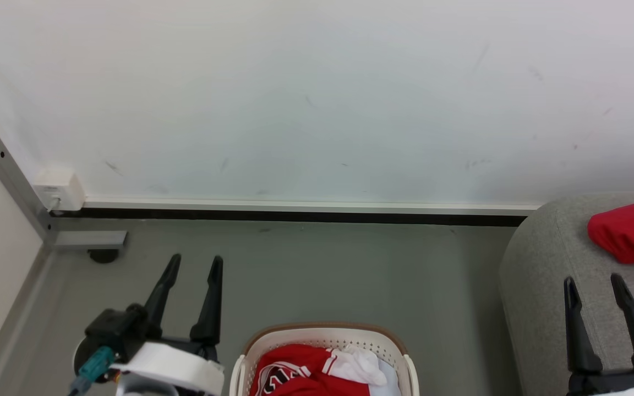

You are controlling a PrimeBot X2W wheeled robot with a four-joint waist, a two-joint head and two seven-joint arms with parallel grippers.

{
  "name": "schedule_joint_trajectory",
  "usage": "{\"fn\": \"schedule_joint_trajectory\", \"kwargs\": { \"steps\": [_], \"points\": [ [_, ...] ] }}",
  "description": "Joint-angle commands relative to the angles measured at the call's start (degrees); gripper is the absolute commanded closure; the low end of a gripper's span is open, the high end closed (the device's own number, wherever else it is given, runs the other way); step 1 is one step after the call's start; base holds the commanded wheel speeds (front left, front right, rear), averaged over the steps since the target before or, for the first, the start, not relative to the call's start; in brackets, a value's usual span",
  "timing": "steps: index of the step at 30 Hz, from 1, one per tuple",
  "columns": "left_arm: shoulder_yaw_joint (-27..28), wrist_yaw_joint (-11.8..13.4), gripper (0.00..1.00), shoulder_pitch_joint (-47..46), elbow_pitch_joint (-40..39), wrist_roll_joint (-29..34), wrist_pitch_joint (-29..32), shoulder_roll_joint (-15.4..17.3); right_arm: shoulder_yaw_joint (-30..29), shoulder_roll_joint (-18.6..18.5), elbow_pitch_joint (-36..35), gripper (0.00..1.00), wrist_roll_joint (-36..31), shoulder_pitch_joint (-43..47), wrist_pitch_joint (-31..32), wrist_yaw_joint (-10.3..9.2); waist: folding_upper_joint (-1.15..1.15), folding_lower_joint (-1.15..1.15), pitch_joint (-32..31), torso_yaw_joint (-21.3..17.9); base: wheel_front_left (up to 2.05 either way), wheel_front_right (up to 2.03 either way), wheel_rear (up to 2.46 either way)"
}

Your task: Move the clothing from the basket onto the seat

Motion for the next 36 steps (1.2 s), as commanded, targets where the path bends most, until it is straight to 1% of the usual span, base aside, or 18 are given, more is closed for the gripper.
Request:
{"fn": "schedule_joint_trajectory", "kwargs": {
  "steps": [1, 3, 7, 16, 36],
  "points": [
    [0.9, -0.4, 0.0, 1.6, -0.3, 1.1, 0.0, -0.4, -0.4, 0.7, 0.0, 0.0, -0.1, 1.5, -0.4, -0.14, 0.0, 0.01, 0.0, 0.1, 0.0, 0.0, 0.0],
    [2.2, -1.1, 0.0, 2.7, -0.7, 2.5, 0.0, -1.3, 0.1, 1.4, 0.4, 0.0, -0.6, 3.2, -0.8, -0.14, 0.0, 0.01, 0.1, 0.2, 0.0, 0.0, 0.0],
    [4.1, -2.2, 0.0, 4.8, -0.1, 4.9, 0.0, -2.6, -0.8, 2.4, 0.9, 0.0, -1.1, 4.6, -0.8, -0.14, 0.0, 0.01, 0.2, 0.2, 0.0, 0.0, 0.0],
    [5.9, -3.8, 0.0, 4.8, 1.1, 7.4, 0.0, -4.4, -0.9, 3.4, 0.4, 0.0, -1.5, 3.6, -0.8, -0.14, 0.0, 0.01, 0.3, -0.2, 0.0, 0.0, 0.0],
    [7.0, -4.4, 0.0, 4.2, 1.4, 9.2, 0.0, -5.3, -0.1, 3.7, -0.1, 0.0, -0.7, 2.8, -0.9, -0.14, 0.0, 0.01, 0.7, -0.9, 0.0, 0.0, 0.0]
  ]
}}
